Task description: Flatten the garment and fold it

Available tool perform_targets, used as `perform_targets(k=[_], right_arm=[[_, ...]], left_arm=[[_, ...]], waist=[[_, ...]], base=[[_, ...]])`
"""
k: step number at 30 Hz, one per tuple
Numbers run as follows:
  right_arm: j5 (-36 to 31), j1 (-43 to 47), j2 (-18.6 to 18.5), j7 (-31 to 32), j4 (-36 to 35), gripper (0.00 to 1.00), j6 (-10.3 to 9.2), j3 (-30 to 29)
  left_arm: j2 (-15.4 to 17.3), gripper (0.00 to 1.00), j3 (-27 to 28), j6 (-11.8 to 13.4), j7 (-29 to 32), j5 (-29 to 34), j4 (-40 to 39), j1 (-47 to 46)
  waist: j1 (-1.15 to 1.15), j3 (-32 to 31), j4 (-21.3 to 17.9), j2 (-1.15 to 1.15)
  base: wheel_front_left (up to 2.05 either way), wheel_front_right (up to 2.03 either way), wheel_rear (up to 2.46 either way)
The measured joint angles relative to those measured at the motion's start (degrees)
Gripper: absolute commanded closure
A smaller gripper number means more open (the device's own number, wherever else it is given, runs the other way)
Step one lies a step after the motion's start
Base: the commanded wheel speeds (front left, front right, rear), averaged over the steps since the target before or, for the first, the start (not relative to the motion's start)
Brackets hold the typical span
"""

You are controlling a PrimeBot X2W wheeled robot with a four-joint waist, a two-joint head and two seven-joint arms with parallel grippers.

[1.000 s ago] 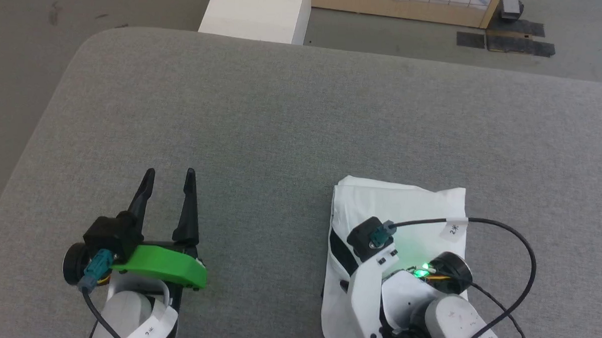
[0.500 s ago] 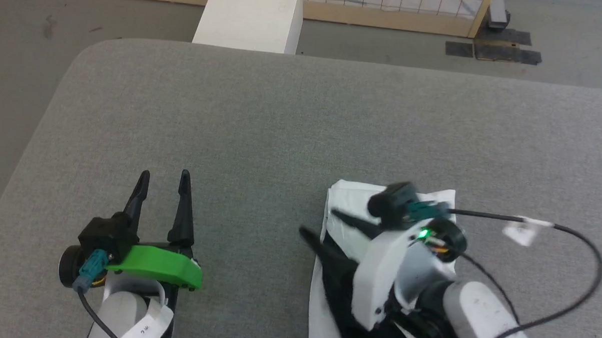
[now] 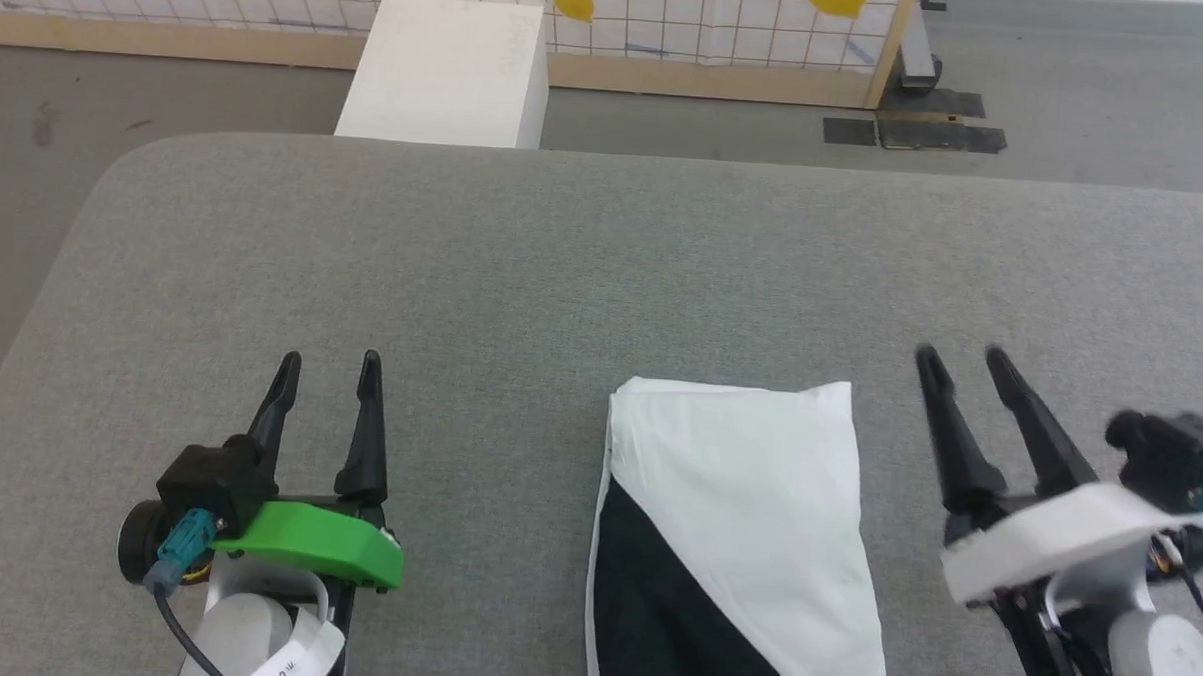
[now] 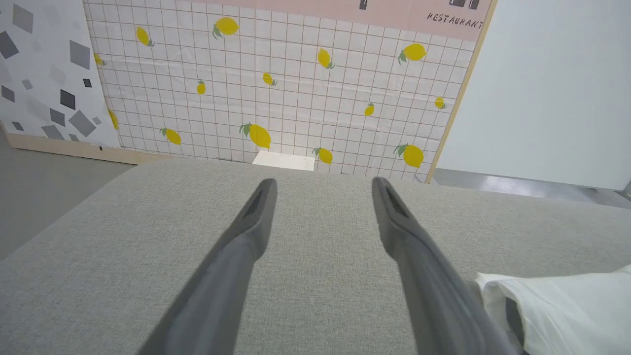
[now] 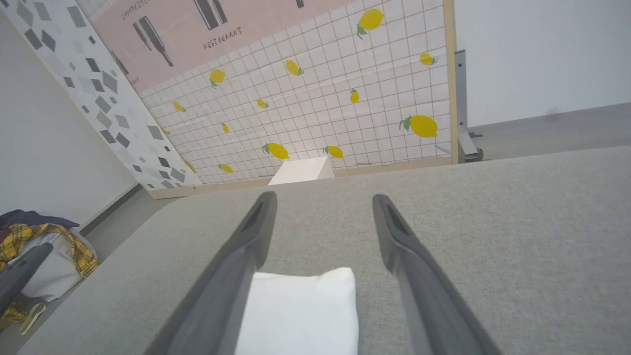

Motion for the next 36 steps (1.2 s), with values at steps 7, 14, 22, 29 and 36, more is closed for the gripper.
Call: perform_targets(k=[7, 14, 22, 29, 36], right_arm=[[10.96, 3.02, -0.05, 2.36, 10.22, 0.0, -0.01, -4.43], [22.57, 3.37, 0.0, 9.55, 19.72, 0.0, -0.01, -1.75], [25.05, 2.05, -0.08, 15.79, 23.45, 0.0, 0.01, 0.81], [26.22, -0.21, -0.21, 21.79, 24.87, 0.85, 0.02, 2.9], [19.06, -1.83, -0.14, 27.44, 23.59, 1.0, 0.01, 2.74]], left_arm=[[-0.01, 0.0, 0.04, -0.04, 0.0, 0.0, -0.13, 0.0], [-0.02, 0.0, 0.02, -0.04, 0.0, -0.01, -0.14, 0.0], [-0.02, 0.0, 0.0, -0.04, 0.0, -0.18, -0.15, 0.0], [-0.02, 0.0, -0.19, -0.03, 0.0, -0.67, -0.18, 0.01], [-0.02, 0.0, -0.14, 0.15, 0.0, -1.18, -0.77, 0.04]], waist=[[0.0, 0.29, -0.47, 0.0], [0.0, 0.66, 0.18, 0.0], [0.0, 1.08, 1.17, 0.0], [0.0, 1.28, 1.48, 0.0], [0.0, 1.59, 0.91, 0.0]], base=[[0.0, 0.0, 0.0], [0.0, 0.0, 0.0], [0.0, 0.0, 0.0], [0.0, 0.0, 0.0], [0.0, 0.0, 0.0]])
